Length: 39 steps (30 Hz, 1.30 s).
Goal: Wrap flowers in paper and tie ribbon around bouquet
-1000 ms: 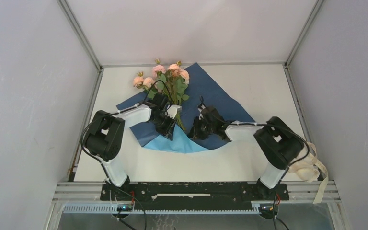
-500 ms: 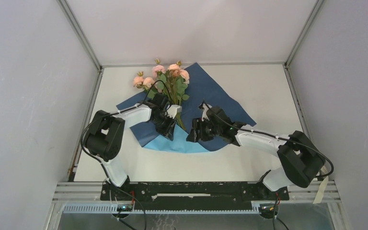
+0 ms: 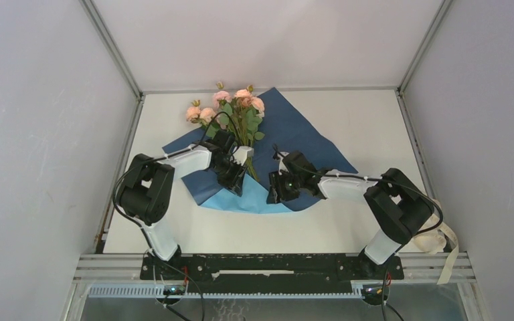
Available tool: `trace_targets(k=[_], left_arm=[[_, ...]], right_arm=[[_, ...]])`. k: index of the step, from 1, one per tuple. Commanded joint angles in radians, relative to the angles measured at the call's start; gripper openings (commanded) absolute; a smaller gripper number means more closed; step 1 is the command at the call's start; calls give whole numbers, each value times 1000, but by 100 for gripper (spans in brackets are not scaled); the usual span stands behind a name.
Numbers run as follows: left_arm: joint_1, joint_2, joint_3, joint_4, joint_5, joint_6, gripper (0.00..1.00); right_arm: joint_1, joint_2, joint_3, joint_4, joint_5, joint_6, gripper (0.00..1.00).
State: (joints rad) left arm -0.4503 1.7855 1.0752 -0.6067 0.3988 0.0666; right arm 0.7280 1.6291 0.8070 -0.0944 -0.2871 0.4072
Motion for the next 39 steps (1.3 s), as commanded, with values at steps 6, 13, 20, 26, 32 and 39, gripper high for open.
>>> trace_targets(k=[6,13,20,26,32,39], left_arm=[[9,-11,-23,47,-6,-6,35],[8,-39,3,10,-11,24,40],[9,-105,144,-201,36,160,55],[15,-208,181,-327,-25,288,65],[15,-198,165,-336,-2,242,65],[15,-165,164,-285,-60,182,65]], right_arm=[[4,-7,7,64,-180,27,8],[-6,-30,-30,109,-163,65,0],[-2,20,-40,137,-127,101,0],[-5,18,-45,124,-96,114,0],[-51,-35,-87,106,-78,186,0],[-84,-46,-111,153,-124,241,0]])
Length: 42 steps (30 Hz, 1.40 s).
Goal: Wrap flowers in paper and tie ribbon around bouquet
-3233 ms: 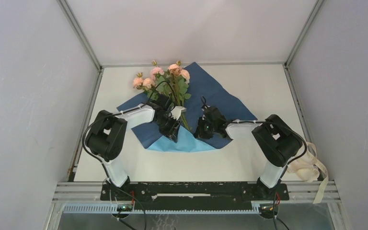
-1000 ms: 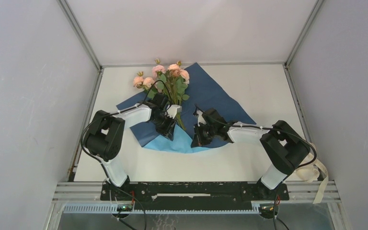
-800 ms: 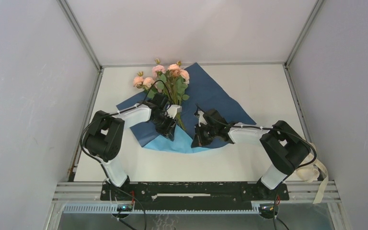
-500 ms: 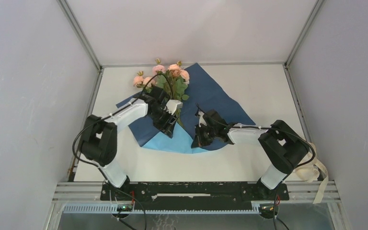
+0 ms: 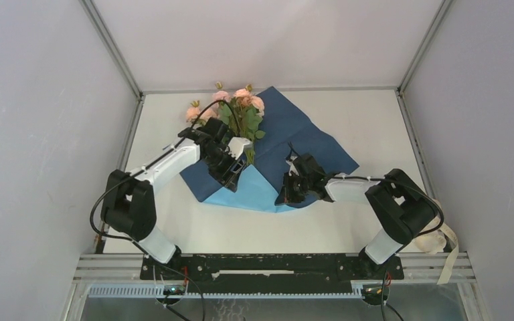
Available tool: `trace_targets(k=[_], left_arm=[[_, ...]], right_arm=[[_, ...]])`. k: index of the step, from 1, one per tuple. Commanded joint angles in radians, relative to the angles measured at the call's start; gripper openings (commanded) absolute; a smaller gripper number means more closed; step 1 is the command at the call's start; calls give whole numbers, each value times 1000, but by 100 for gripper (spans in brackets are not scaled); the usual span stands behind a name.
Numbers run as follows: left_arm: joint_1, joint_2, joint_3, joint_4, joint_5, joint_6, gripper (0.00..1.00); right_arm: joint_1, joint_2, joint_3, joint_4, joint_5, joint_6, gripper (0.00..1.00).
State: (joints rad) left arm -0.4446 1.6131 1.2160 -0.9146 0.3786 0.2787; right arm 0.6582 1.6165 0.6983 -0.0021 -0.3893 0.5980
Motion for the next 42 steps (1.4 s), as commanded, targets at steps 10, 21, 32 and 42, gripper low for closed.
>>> trace_targets(k=[10,21,32,42], left_arm=[[130,92,8,59,-53,-34,66],[95,106,-205,105,-52,38,59],[96,69,-245,59,-139,88,47],[-7,-96,-81,-201,-23,245,58]], right_arm=[[-76,-3,-2,52,-113,60,0],[-121,23,-8,20,-143,44,0],[-129,41,-8,29,-158,42,0],[-129,47,-4,11,-150,43,0]])
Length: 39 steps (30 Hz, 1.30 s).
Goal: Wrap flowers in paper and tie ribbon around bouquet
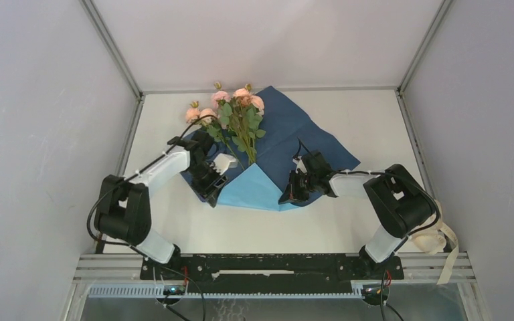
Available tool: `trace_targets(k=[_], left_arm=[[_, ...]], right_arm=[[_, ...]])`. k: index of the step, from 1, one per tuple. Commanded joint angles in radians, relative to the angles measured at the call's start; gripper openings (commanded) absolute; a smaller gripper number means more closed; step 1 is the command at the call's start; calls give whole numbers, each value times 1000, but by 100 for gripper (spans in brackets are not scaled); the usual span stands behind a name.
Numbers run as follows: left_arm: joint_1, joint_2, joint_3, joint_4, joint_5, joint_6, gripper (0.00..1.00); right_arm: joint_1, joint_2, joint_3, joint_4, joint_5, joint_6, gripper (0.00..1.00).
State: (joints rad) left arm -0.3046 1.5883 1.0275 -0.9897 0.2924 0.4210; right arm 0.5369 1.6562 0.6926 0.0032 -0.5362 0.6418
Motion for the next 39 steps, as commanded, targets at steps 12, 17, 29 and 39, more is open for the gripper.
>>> trace_targets(k=[12,17,29,39], left_arm=[[-258,242,201,67,-43,111,31],[-229,243,104,75,-162,124,26],[-67,129,30,-40,-211,126,16],[-254,135,314,33,170,-8,25]], right_arm=[[-4,15,2,-14,11,-5,0],[-4,2,2,-52,23,-20,0],[-8,7,2,-46,16,-28,0],[-10,-4,8,-70,59,-14,0]])
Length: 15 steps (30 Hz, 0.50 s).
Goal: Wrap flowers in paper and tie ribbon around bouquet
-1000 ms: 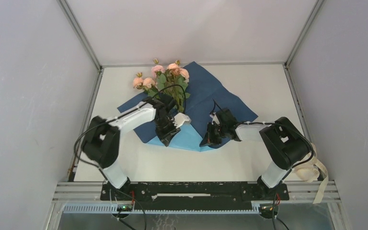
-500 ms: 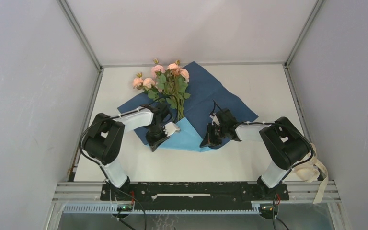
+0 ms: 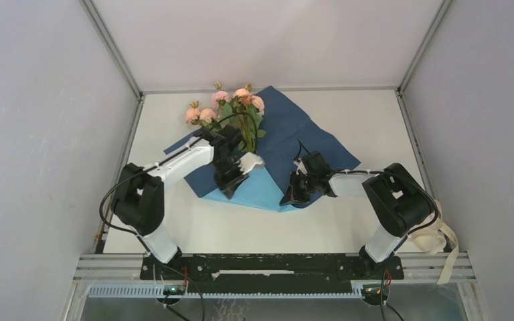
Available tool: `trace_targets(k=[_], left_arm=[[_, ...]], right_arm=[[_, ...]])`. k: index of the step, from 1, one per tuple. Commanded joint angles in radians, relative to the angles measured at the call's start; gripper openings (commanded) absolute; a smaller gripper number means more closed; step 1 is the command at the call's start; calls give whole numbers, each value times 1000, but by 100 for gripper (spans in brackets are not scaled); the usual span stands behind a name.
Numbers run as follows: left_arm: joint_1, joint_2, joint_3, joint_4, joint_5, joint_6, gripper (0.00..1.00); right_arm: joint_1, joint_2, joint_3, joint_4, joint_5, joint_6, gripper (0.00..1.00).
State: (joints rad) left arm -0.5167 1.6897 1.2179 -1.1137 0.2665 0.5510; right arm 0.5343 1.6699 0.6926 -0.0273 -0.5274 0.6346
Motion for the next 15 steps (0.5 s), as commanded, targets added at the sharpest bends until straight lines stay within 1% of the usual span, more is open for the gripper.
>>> trace_targets(k=[1,3,5,6,9,13,15], left_arm=[[-41,61,131,237,187,-217,26],[-40,118,141,383,180,-329,27],[-40,179,159,465,184,-412,30],[-40,210,177,479,191,-443,32],[-42,299,198,486,216,-496,34],[-49,339,150,518,201,-524,35],[-49,346,127,525,191,-531,34]], right_arm=[[-7,-18,8,-38,57,0,0],[-4,-18,8,-33,68,11,0],[-2,-21,8,-33,75,22,2],[-2,-27,8,-37,82,26,3],[6,-57,12,-58,120,32,11],[20,-111,42,-125,183,36,23],[30,-166,55,-179,255,57,28]])
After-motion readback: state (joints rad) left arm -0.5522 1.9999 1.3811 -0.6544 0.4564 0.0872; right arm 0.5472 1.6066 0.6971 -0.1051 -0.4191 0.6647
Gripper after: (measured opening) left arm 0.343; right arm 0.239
